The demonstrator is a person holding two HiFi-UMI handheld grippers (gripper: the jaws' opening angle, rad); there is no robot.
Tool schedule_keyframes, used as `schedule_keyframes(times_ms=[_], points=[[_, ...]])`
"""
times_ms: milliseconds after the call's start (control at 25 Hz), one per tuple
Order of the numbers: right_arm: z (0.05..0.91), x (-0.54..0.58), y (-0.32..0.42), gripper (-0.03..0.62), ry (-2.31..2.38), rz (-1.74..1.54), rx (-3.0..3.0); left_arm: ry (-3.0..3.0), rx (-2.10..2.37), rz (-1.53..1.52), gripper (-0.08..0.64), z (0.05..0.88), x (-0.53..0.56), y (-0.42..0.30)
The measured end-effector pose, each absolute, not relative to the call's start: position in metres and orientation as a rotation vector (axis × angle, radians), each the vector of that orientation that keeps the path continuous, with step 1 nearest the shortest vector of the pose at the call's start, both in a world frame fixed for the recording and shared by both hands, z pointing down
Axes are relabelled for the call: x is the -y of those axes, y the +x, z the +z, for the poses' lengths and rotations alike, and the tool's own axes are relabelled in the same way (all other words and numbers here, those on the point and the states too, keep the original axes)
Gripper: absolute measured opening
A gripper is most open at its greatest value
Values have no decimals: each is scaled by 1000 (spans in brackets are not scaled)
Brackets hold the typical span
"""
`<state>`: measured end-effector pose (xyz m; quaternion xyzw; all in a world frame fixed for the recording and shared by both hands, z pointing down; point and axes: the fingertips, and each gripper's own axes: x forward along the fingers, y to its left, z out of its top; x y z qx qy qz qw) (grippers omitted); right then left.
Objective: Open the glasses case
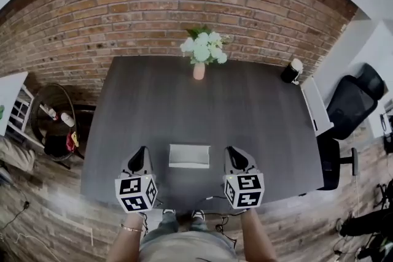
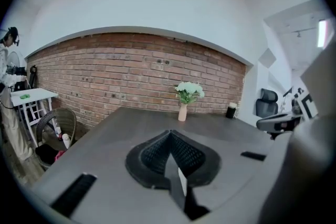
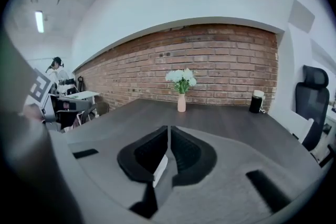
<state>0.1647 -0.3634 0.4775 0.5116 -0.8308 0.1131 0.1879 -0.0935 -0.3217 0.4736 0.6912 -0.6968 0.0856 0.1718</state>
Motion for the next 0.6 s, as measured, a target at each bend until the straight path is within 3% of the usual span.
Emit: schedule_keyframes(times_ms=[600], points=[[449,338,221,3,1764,450,2278,2090,1928,143,-5,436,349,-81]])
